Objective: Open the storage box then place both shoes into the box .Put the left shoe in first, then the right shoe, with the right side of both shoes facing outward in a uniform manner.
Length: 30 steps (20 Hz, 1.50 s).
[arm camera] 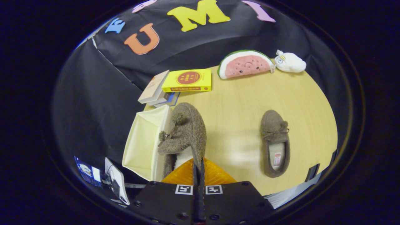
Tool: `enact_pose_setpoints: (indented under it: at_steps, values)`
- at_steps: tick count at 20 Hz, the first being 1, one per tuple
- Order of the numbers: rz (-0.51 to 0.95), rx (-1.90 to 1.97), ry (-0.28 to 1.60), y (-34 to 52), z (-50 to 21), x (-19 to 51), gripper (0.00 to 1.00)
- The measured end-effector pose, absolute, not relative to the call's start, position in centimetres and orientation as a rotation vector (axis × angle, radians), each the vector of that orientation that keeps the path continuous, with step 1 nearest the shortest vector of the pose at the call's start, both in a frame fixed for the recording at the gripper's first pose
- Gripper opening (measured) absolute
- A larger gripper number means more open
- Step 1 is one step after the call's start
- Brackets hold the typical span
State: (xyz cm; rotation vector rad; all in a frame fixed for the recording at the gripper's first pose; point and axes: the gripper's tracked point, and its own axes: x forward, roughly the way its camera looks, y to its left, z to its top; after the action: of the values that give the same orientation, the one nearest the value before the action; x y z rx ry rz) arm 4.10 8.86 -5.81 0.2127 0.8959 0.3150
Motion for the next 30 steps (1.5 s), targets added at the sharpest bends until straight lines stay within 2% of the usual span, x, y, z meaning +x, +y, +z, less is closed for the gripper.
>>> enact_pose_setpoints:
  at_steps: [5, 12, 22, 30]
  values:
    - [0.399, 0.177, 0.856, 16.6, -3.0, 3.0, 0.00]
    - [0.382, 0.232, 0.891, 25.6, -7.2, 5.4, 0.00]
    - [0.209, 0.209, 1.027, 30.2, -17.3, 7.0, 0.00]
    - [0.237, 0.145, 1.112, 32.7, -19.3, 6.7, 0.02]
